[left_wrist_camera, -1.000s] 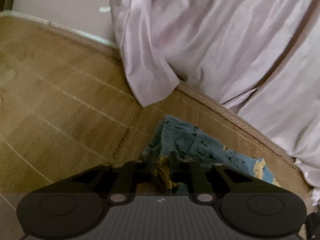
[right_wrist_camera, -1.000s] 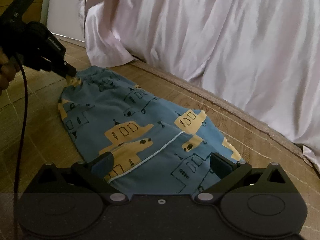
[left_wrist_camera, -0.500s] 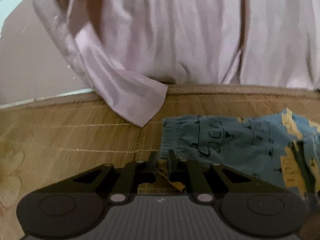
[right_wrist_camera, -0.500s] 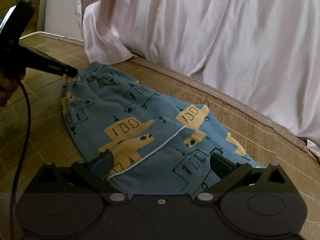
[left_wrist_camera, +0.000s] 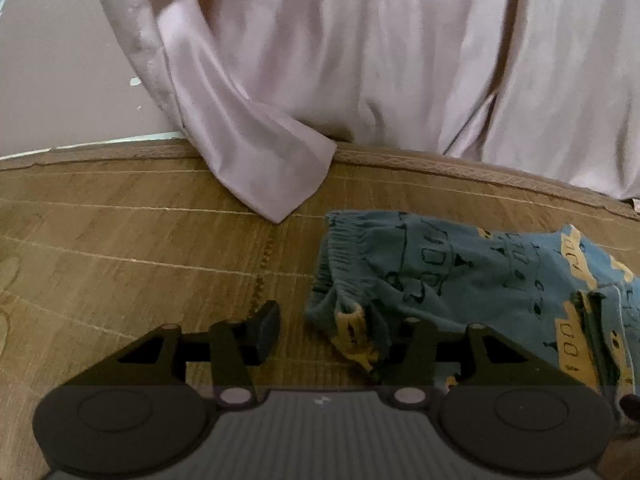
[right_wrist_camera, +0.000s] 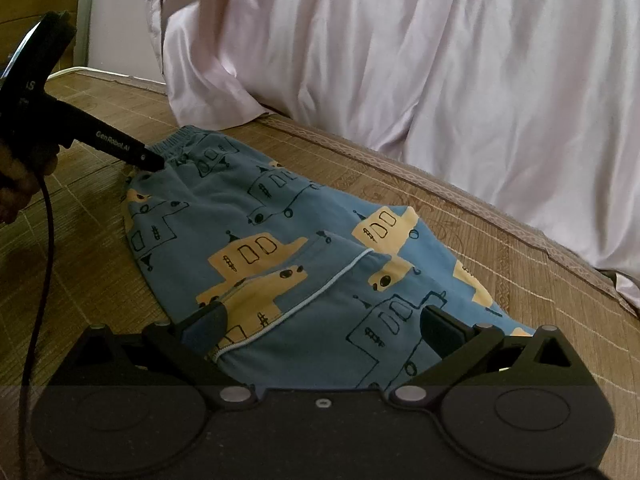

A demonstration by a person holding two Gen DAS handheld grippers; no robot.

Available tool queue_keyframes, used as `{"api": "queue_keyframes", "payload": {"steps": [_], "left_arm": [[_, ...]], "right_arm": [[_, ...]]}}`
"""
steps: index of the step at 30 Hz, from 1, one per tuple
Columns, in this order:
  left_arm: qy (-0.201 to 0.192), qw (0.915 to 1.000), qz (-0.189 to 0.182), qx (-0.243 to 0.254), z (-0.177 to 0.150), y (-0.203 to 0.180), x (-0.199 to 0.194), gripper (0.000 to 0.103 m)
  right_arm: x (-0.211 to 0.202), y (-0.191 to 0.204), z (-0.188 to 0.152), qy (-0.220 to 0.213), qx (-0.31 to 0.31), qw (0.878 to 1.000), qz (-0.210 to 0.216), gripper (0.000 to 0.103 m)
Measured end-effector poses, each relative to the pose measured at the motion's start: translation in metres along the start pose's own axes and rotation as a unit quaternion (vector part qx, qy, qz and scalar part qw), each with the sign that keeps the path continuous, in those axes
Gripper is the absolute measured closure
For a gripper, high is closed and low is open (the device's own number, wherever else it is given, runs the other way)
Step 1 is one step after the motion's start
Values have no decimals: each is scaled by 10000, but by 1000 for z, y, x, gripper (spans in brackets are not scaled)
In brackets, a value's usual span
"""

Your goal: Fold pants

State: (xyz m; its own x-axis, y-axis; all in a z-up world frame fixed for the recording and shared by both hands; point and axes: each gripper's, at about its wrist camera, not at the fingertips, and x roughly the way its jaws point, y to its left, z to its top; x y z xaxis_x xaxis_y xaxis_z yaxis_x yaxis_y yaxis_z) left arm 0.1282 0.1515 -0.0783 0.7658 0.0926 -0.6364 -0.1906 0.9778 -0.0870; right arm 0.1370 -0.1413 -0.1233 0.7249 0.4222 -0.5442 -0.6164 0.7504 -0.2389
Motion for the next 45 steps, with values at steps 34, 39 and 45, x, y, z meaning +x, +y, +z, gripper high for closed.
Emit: {"api": "queue_keyframes", "payload": {"steps": [34, 39, 45], "left_arm": [[-1314, 9600, -1377, 2052, 51, -173, -134, 88], [-1174, 9402, -2004, 2491, 32, -239, -130, 88], [-888, 9225, -2150, 3081, -18, -306, -87, 87]], "right_arm": [[-76, -115, -24, -911, 1886, 9771, -383, 1], [-95, -173, -50, -866, 2526, 9612, -689, 1], [-103, -224, -78, -715, 3062, 9465, -721, 1]]}}
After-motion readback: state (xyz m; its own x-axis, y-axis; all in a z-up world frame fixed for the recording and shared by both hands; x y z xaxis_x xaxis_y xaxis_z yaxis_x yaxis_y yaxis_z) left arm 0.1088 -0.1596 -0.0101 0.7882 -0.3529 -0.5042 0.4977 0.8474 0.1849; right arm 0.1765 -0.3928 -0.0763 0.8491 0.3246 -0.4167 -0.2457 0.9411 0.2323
